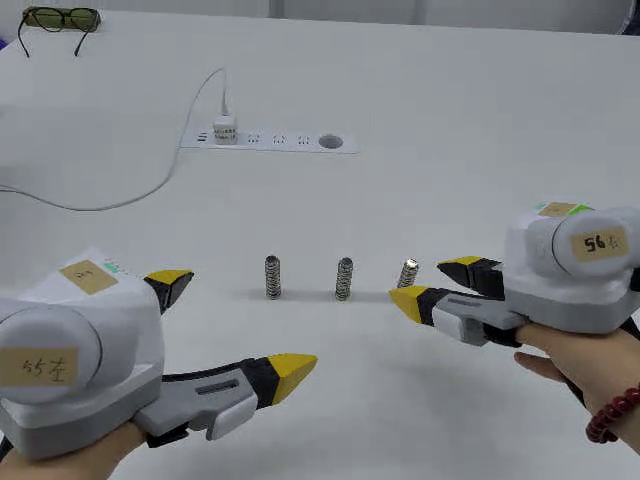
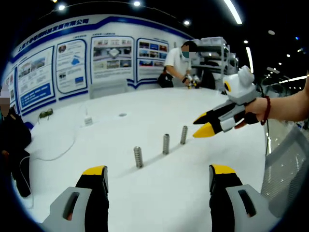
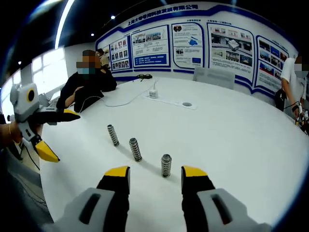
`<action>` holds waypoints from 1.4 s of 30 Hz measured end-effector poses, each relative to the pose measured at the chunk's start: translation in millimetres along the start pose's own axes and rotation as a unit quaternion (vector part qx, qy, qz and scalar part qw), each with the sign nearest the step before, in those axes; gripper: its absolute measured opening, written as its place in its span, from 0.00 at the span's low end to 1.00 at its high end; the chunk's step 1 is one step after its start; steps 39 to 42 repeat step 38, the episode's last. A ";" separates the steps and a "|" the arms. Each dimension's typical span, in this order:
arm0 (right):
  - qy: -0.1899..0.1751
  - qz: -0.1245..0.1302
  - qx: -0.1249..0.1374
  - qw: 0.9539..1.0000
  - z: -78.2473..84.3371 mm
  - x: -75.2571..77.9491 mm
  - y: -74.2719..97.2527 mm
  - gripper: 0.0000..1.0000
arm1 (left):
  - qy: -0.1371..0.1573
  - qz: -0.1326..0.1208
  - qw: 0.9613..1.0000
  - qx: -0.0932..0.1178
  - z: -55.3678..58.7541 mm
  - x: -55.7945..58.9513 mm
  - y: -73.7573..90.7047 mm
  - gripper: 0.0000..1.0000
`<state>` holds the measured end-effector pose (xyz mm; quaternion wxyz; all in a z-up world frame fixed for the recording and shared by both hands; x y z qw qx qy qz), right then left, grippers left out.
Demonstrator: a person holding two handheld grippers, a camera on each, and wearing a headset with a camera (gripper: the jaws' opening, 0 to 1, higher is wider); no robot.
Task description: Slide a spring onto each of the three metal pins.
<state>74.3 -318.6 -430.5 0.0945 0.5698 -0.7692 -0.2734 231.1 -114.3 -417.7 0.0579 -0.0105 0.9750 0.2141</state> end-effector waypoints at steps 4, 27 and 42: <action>-0.003 -0.005 0.004 1.000 0.5 -4.5 9.0 0.48 | -0.001 -0.001 1.000 -0.002 -0.3 -1.1 4.9 0.88; -0.018 -0.025 0.000 1.000 15.6 -25.8 43.8 0.68 | 0.004 -0.001 1.000 -0.013 -1.1 3.4 27.4 0.90; -0.032 -0.034 0.006 0.999 23.9 -40.7 55.9 0.75 | 0.005 0.001 1.000 -0.015 0.9 10.5 39.5 0.91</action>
Point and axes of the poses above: the centre of the closed fingertips' face, and the gripper's own axes: y roughly backward along the fingers, x roughly to its right, z roughly out of its underside, the point moved 9 cm from there along y, roughly backward along the fingers, and after that the axes turned 9 degrees about -y, right-handed, at the moved point
